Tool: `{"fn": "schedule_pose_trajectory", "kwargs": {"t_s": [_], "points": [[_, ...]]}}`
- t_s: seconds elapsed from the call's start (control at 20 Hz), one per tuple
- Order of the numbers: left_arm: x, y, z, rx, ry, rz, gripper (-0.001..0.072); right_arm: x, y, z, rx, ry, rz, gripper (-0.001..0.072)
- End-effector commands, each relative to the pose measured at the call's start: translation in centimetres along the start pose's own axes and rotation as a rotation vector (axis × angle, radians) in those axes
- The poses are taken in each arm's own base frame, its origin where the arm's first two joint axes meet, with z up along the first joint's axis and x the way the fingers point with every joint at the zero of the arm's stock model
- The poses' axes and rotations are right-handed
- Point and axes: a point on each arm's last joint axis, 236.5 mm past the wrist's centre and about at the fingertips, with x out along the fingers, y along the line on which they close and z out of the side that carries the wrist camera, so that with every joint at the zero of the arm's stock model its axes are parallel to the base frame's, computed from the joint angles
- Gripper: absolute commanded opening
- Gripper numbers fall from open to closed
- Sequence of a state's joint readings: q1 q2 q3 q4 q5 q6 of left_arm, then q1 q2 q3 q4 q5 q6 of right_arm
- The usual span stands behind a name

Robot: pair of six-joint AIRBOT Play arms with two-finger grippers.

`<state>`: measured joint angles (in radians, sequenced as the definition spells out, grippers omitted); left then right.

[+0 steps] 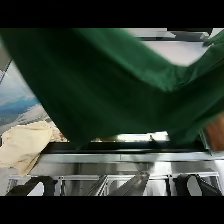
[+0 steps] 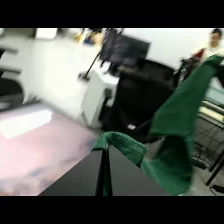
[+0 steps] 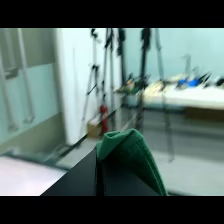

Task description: Fold the shirts.

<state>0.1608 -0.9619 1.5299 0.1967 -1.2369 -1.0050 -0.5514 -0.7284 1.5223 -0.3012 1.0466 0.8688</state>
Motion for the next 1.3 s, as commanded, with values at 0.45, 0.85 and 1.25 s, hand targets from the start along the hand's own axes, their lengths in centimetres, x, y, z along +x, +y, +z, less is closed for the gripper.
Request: {"fn": "schedule_pose_trajectory", "kwargs": {"t_s": [0.45,0.85,1.25], "points": [[6.4,32.2,-19.3,-0.313,0.358,0.314,0.072,19.6,-16.5,-42.4,0.621,0.579,-0.089,0.0645],[-1.6,28.5,-17.0,-0.554,0.513,0.18,0.0561,10.0,-18.9,-35.9,0.688,0.692,-0.023,0.0018],[-3.1,21.0,-35.4,-0.998,0.671,0.127,0.0388,-8.8,-17.3,-43.1,0.9,1.068,-0.315,0.0056]]}}
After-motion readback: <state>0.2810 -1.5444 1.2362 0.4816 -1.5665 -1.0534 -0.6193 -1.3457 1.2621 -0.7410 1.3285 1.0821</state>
